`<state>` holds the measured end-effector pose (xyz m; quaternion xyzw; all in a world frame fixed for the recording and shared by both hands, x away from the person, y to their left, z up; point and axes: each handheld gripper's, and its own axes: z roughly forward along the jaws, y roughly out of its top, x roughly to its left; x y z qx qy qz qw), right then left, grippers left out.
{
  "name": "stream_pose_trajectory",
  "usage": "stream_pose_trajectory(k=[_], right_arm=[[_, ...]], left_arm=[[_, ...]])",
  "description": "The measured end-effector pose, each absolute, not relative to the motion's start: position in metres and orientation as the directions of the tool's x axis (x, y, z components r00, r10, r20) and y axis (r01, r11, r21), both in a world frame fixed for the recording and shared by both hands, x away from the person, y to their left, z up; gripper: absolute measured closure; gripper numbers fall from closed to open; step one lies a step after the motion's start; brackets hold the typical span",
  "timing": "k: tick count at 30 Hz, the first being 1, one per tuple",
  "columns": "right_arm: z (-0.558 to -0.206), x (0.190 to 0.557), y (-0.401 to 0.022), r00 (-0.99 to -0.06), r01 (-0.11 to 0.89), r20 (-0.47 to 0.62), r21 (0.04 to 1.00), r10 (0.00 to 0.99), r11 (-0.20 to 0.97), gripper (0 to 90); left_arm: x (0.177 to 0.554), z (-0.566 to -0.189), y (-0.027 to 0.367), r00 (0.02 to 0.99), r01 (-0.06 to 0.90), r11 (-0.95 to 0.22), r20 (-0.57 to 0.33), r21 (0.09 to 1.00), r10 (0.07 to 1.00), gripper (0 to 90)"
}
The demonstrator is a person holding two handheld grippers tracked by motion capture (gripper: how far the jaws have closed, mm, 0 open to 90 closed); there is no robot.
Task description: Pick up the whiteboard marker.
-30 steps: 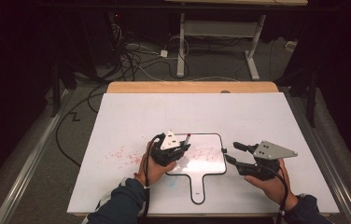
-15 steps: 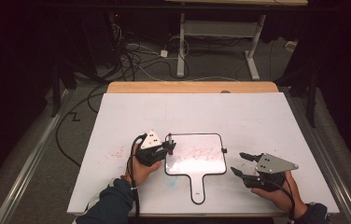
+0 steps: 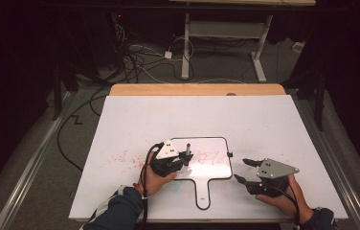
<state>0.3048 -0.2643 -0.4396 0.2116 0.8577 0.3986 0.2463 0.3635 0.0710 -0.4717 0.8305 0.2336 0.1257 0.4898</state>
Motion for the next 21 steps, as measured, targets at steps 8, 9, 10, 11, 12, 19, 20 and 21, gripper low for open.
stream_pose_trajectory(k=[8, 9, 10, 11, 12, 19, 20, 21], right_arm=[[-0.440, 0.305, -0.269, -0.777, 0.162, -0.275, 0.781, 0.566, 0.603, 39.6], [-0.440, 0.305, -0.270, -0.775, 0.164, -0.275, 0.781, 0.569, 0.602, 39.4], [-0.440, 0.305, -0.270, -0.775, 0.164, -0.275, 0.781, 0.569, 0.602, 39.4], [-0.440, 0.305, -0.271, -0.770, 0.166, -0.282, 0.778, 0.572, 0.607, 38.3], [-0.440, 0.304, -0.272, -0.767, 0.167, -0.285, 0.776, 0.574, 0.608, 37.6], [-0.438, 0.302, -0.282, -0.732, 0.177, -0.283, 0.800, 0.620, 0.574, 33.2], [-0.437, 0.302, -0.283, -0.724, 0.179, -0.282, 0.805, 0.630, 0.566, 32.4], [-0.437, 0.303, -0.284, -0.713, 0.181, -0.282, 0.810, 0.642, 0.558, 31.5]], left_arm=[[0.373, -0.471, 0.101, 0.817, 0.287, -0.417, 0.007, 0.863, 0.577, 78.5], [0.373, -0.472, 0.106, 0.812, 0.301, -0.407, -0.008, 0.862, 0.583, 78.5], [0.373, -0.472, 0.106, 0.812, 0.301, -0.407, -0.008, 0.862, 0.583, 78.5], [0.371, -0.472, 0.111, 0.810, 0.311, -0.402, -0.020, 0.861, 0.586, 78.5], [0.369, -0.472, 0.112, 0.811, 0.315, -0.398, -0.027, 0.861, 0.584, 78.5], [0.358, -0.473, 0.104, 0.835, 0.310, -0.398, -0.046, 0.863, 0.548, 78.5], [0.358, -0.473, 0.104, 0.835, 0.310, -0.398, -0.046, 0.863, 0.548, 78.5], [0.359, -0.473, 0.101, 0.839, 0.305, -0.400, -0.045, 0.864, 0.542, 78.5]])
